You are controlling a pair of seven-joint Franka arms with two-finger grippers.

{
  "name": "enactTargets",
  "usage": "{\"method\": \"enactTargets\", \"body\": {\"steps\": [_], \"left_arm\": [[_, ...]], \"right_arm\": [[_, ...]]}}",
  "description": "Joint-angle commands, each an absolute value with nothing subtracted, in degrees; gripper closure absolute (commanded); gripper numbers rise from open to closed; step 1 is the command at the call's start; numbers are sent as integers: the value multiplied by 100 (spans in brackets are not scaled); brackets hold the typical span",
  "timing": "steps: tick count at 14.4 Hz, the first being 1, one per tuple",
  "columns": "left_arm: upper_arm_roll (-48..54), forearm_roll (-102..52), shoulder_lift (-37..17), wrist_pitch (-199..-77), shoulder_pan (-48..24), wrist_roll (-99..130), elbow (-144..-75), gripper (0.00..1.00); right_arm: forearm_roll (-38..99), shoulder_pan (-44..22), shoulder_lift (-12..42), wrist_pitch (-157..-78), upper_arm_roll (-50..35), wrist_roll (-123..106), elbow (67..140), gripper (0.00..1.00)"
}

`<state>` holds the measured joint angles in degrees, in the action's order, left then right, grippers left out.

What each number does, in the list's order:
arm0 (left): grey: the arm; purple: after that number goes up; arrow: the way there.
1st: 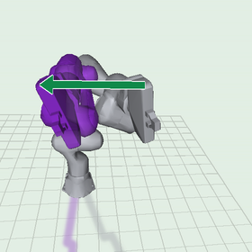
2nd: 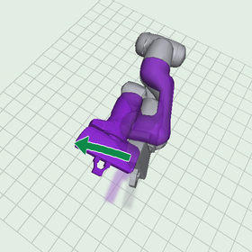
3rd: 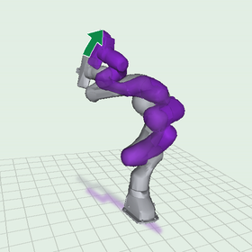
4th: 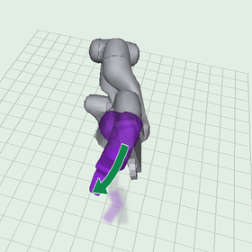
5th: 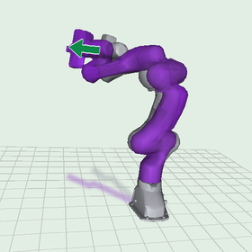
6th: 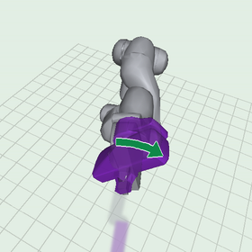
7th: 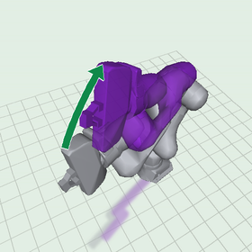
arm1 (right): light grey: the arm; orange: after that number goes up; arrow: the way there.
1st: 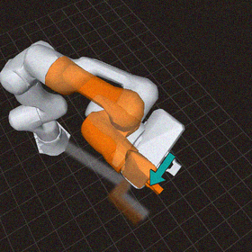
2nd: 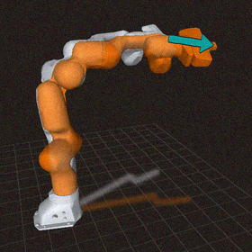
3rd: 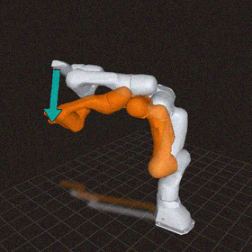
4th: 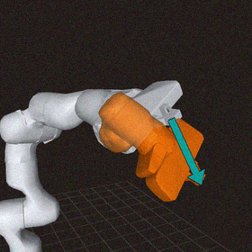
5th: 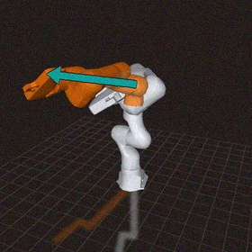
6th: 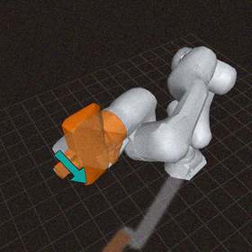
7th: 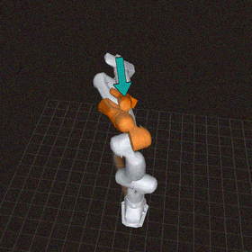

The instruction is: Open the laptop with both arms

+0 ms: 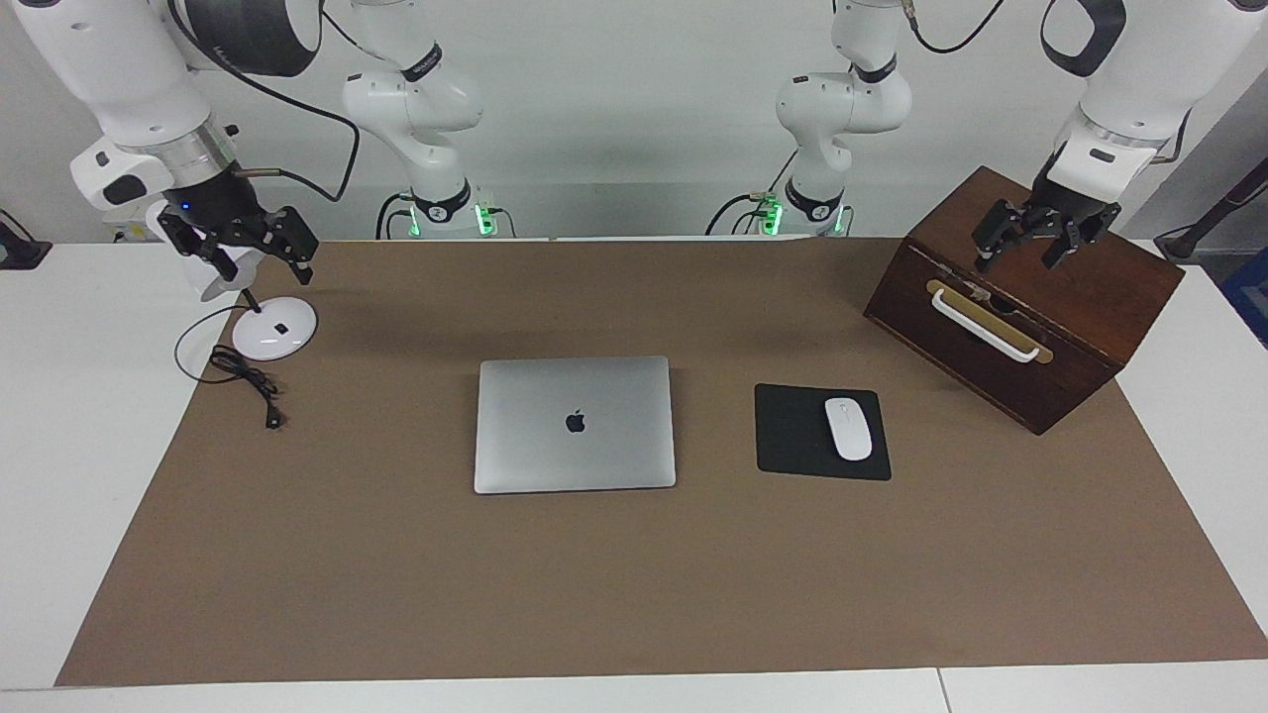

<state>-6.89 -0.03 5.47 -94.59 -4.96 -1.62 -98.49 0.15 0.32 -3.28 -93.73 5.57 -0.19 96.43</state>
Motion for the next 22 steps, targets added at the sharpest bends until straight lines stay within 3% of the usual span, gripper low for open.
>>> {"method": "enactTargets", "body": {"steps": [1, 21, 22], "left_arm": [[-703, 18, 589, -9378, -527, -70, -9861, 0], [-721, 26, 659, -9404, -483, -62, -9949, 0], [-721, 26, 659, -9422, -483, -53, -9949, 3]], "right_arm": [[-44, 70, -457, -9448, 545, -123, 9809, 0], [-35, 79, -501, -9554, 545, -149, 9949, 0], [-44, 79, -501, -9554, 545, -149, 9949, 0]]}}
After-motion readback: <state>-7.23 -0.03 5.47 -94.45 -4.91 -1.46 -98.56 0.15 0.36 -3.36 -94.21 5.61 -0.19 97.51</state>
